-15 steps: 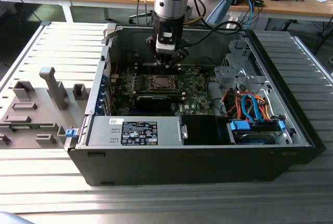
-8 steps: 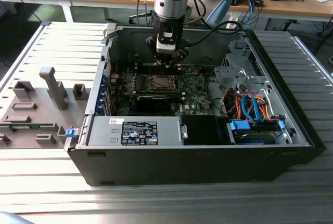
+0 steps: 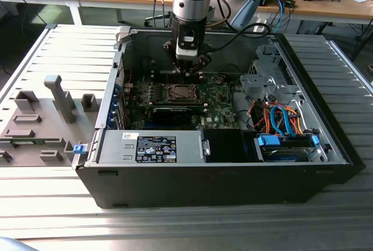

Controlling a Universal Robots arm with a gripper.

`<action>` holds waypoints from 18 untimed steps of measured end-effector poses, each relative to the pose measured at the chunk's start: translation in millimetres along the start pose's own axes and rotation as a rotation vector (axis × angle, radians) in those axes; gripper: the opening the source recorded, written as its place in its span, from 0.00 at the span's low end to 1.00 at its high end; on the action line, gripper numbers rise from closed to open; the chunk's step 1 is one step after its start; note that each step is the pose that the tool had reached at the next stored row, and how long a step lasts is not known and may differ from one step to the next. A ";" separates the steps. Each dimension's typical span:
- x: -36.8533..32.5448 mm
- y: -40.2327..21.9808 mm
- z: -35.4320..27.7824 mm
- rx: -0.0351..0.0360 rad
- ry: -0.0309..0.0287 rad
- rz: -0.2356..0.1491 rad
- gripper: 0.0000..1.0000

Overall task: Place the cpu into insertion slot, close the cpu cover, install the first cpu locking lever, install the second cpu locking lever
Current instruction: 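Install the first cpu locking lever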

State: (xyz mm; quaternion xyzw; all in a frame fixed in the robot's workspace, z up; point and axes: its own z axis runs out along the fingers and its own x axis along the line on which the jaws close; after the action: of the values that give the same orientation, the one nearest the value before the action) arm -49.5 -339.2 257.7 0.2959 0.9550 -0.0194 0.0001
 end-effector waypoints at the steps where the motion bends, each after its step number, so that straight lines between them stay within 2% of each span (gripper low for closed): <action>1: 0.0 0.0 0.0 -0.0001 -0.0002 -0.003 0.11; 18: 0.0 0.0 0.0 -0.0004 -0.0013 -0.034 0.11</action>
State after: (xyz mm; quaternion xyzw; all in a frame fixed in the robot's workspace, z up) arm -49.5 -339.2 257.7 0.2798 0.9599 -0.0194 0.0004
